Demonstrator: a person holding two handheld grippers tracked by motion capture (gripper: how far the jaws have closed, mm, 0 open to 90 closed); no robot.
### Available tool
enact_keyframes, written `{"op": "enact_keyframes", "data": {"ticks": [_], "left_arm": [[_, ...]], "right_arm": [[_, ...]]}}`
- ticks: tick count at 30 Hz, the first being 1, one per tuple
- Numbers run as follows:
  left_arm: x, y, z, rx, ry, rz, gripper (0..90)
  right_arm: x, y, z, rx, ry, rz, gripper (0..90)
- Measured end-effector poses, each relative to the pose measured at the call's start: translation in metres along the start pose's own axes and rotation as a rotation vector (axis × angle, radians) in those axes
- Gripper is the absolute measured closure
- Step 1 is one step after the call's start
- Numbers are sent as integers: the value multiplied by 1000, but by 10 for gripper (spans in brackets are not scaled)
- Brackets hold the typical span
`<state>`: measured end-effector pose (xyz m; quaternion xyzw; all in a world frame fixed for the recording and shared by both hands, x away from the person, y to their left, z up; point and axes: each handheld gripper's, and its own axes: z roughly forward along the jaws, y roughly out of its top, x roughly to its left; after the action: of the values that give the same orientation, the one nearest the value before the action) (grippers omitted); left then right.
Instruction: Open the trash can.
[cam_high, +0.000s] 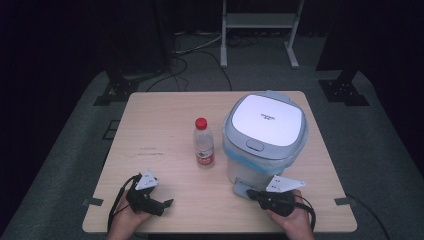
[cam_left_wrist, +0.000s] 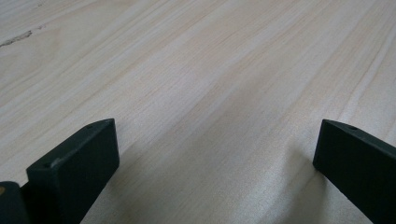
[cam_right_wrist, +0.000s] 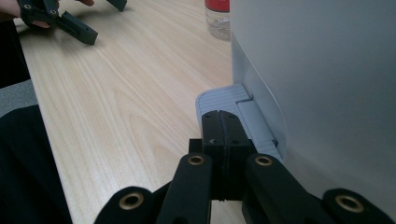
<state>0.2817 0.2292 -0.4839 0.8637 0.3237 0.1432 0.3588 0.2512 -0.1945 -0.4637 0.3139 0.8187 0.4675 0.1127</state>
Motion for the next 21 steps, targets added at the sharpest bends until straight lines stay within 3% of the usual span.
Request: {"op": "enact_keyframes", "data": {"ticks": [21], "left_arm": [[0, 0, 0, 1, 1, -2, 0]], "right_arm": [[9, 5, 13, -10, -32, -42, 896]]}}
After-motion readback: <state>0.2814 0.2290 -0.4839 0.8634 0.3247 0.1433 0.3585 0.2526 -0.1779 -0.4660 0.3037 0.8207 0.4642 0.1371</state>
